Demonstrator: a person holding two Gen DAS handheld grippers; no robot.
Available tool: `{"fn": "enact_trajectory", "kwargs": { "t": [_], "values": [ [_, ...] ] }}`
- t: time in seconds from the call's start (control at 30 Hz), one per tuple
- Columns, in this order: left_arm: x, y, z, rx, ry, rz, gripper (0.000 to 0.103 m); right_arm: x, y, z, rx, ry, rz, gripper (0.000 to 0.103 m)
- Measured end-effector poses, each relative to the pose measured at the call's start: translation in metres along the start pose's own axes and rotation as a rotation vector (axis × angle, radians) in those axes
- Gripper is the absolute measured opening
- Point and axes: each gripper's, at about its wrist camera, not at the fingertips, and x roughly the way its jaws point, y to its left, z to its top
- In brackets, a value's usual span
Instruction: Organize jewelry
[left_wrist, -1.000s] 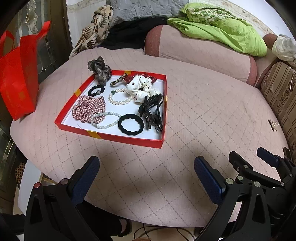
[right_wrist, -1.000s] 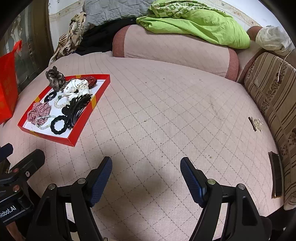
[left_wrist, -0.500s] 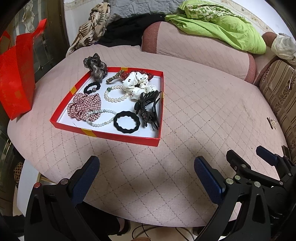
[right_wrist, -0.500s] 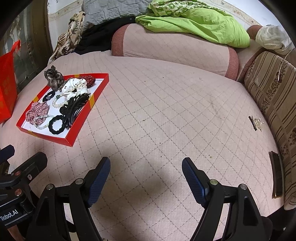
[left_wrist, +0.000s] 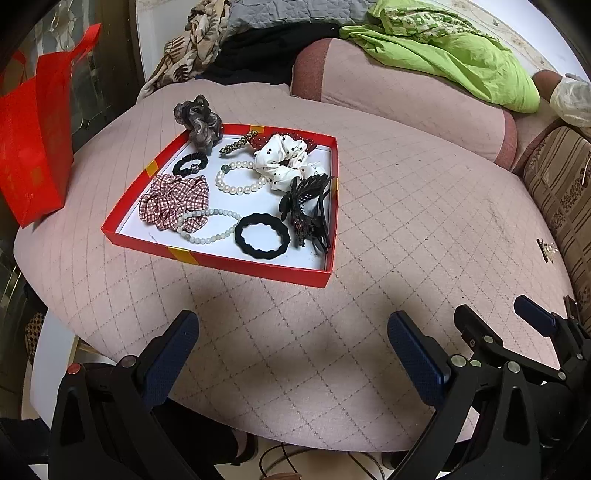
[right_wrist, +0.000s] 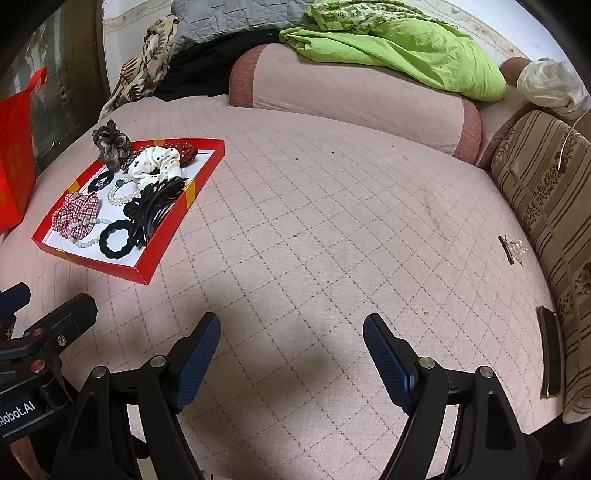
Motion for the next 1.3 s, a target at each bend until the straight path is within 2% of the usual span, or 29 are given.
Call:
{"fn": "enact_trajectory", "kwargs": {
  "t": [0.73, 1.3],
  "values": [
    [0.003, 0.004, -0.002, -0.015, 0.017, -0.020, 0.102, 0.001, -0.010, 0.001, 0.023, 0.001, -0.059, 0.084],
    [0.007, 0.006, -0.002, -0.024, 0.025, -0.030, 0.102, 0.005, -0.012, 0.003, 0.028, 0.008, -0.068, 0.085]
  ]
}}
